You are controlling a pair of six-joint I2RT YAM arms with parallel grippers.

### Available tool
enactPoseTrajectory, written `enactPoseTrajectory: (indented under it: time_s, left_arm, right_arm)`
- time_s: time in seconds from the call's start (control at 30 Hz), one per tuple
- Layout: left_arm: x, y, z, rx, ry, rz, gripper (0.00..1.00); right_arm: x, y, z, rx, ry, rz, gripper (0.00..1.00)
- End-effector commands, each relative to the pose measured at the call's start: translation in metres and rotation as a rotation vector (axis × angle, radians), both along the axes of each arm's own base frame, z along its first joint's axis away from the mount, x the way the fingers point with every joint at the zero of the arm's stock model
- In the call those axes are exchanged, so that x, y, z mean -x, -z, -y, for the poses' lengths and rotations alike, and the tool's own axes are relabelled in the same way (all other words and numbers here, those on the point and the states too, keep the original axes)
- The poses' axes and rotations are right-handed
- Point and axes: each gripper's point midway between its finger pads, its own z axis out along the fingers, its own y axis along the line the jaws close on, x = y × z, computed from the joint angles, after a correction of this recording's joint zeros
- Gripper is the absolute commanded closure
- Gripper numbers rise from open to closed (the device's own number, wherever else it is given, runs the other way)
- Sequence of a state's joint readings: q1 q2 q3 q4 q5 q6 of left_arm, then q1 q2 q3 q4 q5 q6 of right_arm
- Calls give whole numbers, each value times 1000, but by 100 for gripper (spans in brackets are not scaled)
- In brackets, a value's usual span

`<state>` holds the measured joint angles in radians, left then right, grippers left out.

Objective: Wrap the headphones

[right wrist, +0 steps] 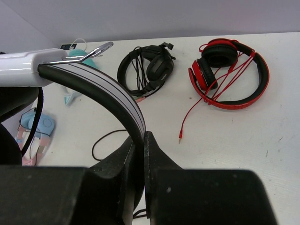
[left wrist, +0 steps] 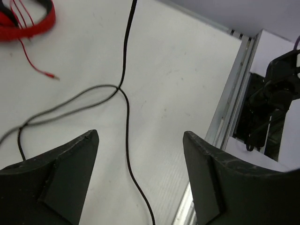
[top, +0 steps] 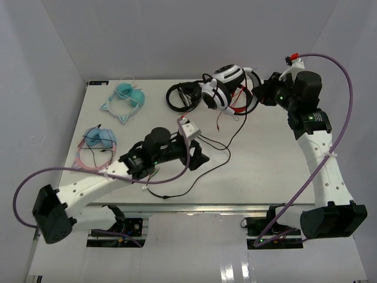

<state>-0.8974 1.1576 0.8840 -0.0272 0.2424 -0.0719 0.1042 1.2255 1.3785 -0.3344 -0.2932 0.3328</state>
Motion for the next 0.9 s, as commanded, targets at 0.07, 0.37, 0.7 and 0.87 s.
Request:
enactPoseTrajectory:
  time_s: [0.07, 0.37, 0.7, 0.87]
  left_arm:
    - [18, 9, -22, 151, 49, 320, 11]
    - [-32, 82, 4, -80, 31, 465, 5]
    - [-117, 113, 51, -187, -66, 517, 8]
    - [-126, 130, 71, -180, 8, 464, 28]
  right_arm:
    - [6, -57, -2, -47, -32, 137, 92]
    - [36, -75, -19, -69, -168, 188, 92]
    - [71, -85, -29, -107, -279, 220, 92]
    - [81, -91, -31, -131, -309, 226, 92]
